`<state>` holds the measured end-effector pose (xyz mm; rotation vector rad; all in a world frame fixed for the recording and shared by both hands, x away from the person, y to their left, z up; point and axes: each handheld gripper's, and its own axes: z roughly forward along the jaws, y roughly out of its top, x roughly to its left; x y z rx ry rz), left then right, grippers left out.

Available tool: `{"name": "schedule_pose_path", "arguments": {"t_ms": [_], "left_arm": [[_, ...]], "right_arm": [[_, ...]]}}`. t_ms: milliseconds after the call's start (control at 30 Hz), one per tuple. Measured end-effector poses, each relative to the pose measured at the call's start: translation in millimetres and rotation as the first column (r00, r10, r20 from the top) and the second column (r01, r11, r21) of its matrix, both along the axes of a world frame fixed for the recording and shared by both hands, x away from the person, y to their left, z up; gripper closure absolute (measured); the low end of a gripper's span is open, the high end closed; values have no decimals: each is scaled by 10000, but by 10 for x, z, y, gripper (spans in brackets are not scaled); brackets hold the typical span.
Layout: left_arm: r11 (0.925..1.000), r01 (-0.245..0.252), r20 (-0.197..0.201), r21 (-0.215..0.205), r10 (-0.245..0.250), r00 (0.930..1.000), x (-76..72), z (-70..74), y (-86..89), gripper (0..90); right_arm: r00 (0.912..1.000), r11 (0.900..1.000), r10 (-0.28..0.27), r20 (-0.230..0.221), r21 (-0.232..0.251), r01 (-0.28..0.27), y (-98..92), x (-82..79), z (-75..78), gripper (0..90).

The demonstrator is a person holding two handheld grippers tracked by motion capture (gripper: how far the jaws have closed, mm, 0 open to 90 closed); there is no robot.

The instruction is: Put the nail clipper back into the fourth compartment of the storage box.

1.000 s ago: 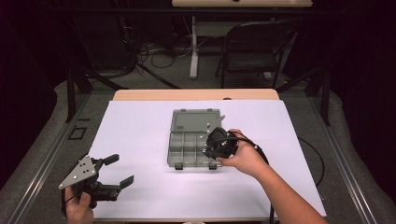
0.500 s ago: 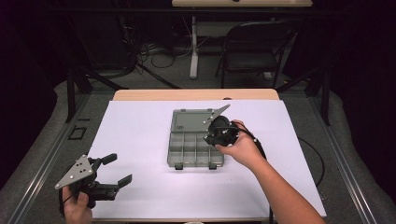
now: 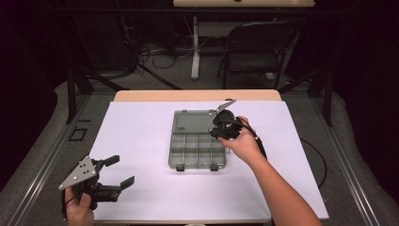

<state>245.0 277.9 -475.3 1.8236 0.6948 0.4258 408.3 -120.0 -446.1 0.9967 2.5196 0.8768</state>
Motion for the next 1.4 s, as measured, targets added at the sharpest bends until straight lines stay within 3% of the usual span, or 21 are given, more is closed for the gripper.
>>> {"name": "schedule_pose_path", "arguments": {"t_ms": [367,400,433,500,767,833,1200,1233,1267,1333,1400], "left_arm": [[10000,31,-35,71,-31,10000,10,-9,-3,113],[10000,33,-35,65,-32,10000,10,-9,-3,113],[10000,26,-38,58,-26,10000,9,-9,-3,113],[10000,51,-36,36,-51,10000,9,-9,-2,114],[10000,70,-5,1,-70,10000,9,-11,-8,117],[10000,63,10,-11,-63,10000,8,-12,-8,117],[10000,47,-13,70,-47,10000,8,-10,-16,118],[10000,61,-12,72,-61,10000,7,-11,-17,118],[10000,53,-13,75,-53,10000,7,-11,-17,118],[10000,48,-7,58,-48,10000,8,-13,-15,118],[10000,37,-10,41,-37,10000,8,-12,-11,119]], "right_arm": [[9973,9969,-734,47,278,732,-18,155,-80,808],[9962,9961,-854,-139,215,857,-23,161,-74,808],[9962,9953,-869,-8,416,869,-22,174,-91,808],[9948,9942,-1006,-122,356,1010,-28,180,-87,808],[9930,9922,-1166,-197,410,1174,-68,206,-130,808],[9925,9907,-1215,-143,605,1222,-76,215,-167,807],[9890,9878,-1454,-281,519,1467,-114,206,-394,807],[9884,9889,-1445,-464,271,1458,-119,201,-388,807],[9890,9866,-1463,-220,697,1475,-111,205,-434,807],[9884,9892,-1426,-528,280,1442,-114,194,-428,807],[9891,9892,-1400,-457,366,1417,-104,189,-458,807]]}}
